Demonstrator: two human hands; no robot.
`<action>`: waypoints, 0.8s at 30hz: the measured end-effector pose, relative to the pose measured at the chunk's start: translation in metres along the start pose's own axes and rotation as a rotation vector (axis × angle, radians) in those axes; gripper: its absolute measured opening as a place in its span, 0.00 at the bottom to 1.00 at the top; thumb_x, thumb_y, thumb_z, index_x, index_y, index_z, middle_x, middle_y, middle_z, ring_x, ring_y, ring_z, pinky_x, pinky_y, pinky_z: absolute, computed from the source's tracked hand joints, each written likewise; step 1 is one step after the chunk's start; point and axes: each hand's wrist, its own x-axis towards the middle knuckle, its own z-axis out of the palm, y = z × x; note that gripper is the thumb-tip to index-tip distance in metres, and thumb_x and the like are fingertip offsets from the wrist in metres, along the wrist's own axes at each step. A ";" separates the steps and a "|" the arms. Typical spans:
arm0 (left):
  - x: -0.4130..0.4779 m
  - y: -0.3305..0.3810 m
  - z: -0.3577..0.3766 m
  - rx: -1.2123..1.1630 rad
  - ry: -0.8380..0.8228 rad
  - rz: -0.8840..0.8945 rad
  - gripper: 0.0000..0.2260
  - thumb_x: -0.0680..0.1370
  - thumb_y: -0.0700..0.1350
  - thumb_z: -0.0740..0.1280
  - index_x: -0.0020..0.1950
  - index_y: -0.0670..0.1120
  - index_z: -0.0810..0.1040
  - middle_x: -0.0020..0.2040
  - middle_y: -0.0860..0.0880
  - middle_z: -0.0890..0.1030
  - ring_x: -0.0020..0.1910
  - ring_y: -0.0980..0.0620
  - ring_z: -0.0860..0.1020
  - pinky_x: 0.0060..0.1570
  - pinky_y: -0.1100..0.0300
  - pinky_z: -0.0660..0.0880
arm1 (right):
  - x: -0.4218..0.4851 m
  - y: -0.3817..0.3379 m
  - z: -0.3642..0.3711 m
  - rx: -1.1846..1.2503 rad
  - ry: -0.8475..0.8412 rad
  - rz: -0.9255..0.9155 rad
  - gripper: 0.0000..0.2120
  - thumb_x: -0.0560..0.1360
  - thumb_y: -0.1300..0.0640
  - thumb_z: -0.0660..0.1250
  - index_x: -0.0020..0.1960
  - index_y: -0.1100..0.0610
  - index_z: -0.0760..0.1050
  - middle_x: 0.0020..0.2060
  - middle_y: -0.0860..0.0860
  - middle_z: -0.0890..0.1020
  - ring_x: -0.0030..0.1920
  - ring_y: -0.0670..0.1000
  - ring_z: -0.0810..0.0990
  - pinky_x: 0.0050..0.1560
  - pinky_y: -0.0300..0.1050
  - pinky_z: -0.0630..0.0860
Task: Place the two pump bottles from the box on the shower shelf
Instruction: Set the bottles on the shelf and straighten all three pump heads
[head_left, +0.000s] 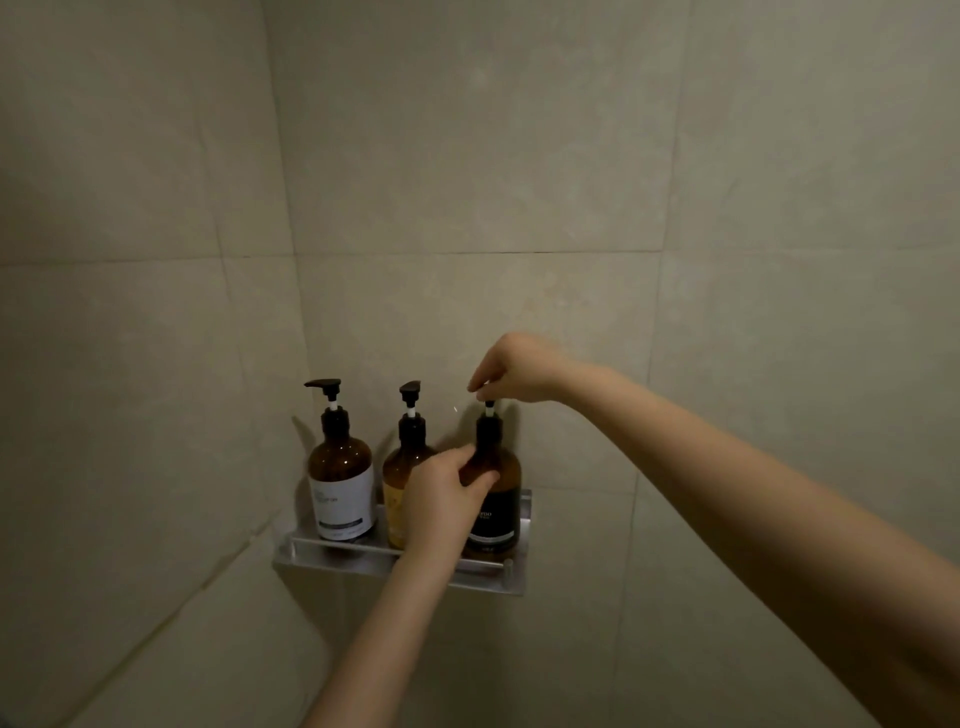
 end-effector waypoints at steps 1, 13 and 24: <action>-0.001 0.000 -0.001 -0.003 -0.006 0.003 0.21 0.73 0.48 0.69 0.65 0.47 0.74 0.60 0.50 0.80 0.59 0.54 0.77 0.53 0.66 0.69 | 0.002 0.001 0.000 0.015 0.010 0.027 0.12 0.74 0.55 0.69 0.55 0.57 0.81 0.48 0.51 0.85 0.39 0.43 0.79 0.38 0.33 0.71; 0.004 -0.009 -0.005 -0.090 -0.041 -0.018 0.22 0.70 0.47 0.72 0.63 0.46 0.76 0.59 0.48 0.81 0.56 0.55 0.78 0.52 0.66 0.72 | 0.015 0.008 0.008 0.361 -0.007 0.341 0.20 0.73 0.43 0.67 0.47 0.62 0.78 0.31 0.52 0.81 0.32 0.49 0.81 0.35 0.41 0.79; 0.006 -0.015 -0.002 -0.105 -0.042 -0.013 0.21 0.70 0.47 0.73 0.62 0.47 0.77 0.59 0.49 0.81 0.52 0.58 0.77 0.47 0.70 0.71 | -0.001 0.021 0.004 0.670 -0.073 0.371 0.15 0.70 0.53 0.73 0.52 0.61 0.79 0.39 0.52 0.82 0.40 0.50 0.82 0.40 0.42 0.80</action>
